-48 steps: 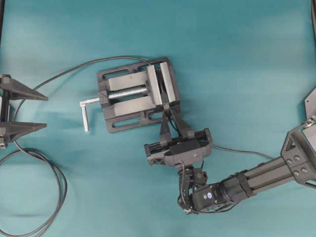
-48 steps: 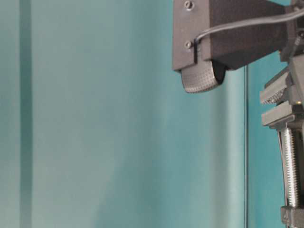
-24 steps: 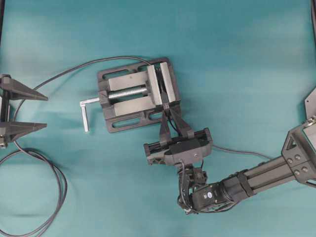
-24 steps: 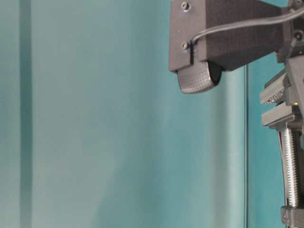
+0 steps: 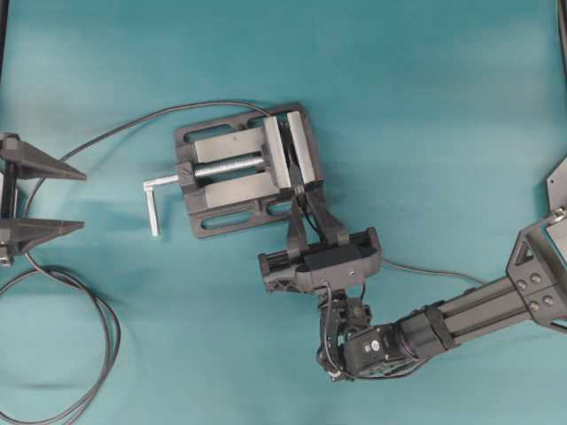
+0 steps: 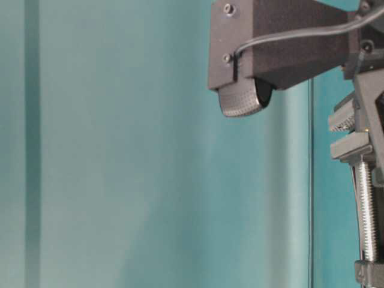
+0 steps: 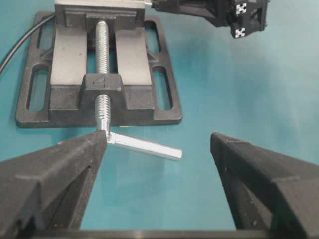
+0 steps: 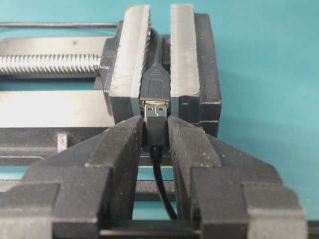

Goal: Insert the USB cable into the fixed female connector.
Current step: 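Align the plug with the blue port and push it in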

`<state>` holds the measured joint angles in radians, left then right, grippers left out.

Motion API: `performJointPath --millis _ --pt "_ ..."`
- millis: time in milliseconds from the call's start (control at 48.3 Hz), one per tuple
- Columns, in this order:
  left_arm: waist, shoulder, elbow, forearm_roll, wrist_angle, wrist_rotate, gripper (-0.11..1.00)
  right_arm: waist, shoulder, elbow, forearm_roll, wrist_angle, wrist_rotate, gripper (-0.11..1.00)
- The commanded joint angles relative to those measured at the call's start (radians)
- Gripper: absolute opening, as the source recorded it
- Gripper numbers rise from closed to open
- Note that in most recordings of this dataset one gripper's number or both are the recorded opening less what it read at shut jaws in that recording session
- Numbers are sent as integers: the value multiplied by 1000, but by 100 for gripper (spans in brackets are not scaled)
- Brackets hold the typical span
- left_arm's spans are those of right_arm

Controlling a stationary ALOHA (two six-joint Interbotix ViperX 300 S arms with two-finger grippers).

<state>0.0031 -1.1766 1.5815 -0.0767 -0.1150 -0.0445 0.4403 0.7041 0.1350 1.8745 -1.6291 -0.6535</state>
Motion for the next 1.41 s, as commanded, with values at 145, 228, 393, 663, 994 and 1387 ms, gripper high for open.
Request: performJointPath --millis 145,228,393,663,994,1387 --pt "2 8 -12 5 -9 -2 100 -20 -55 -11 3 -8 2 22" --pt "3 8 -12 5 -9 -2 100 -29 -58 -12 3 -6 2 22" --pt "3 8 -11 3 -9 -2 100 -44 -66 -8 3 -6 0 22" --pt "3 8 -12 3 -9 -2 100 -69 -69 2 -6 0 0 22" --pt "2 8 -11 5 -9 -2 100 -104 -52 0 -34 14 0 22" --pt "3 8 -12 5 -9 0 100 -152 -35 -6 -51 11 0 22"
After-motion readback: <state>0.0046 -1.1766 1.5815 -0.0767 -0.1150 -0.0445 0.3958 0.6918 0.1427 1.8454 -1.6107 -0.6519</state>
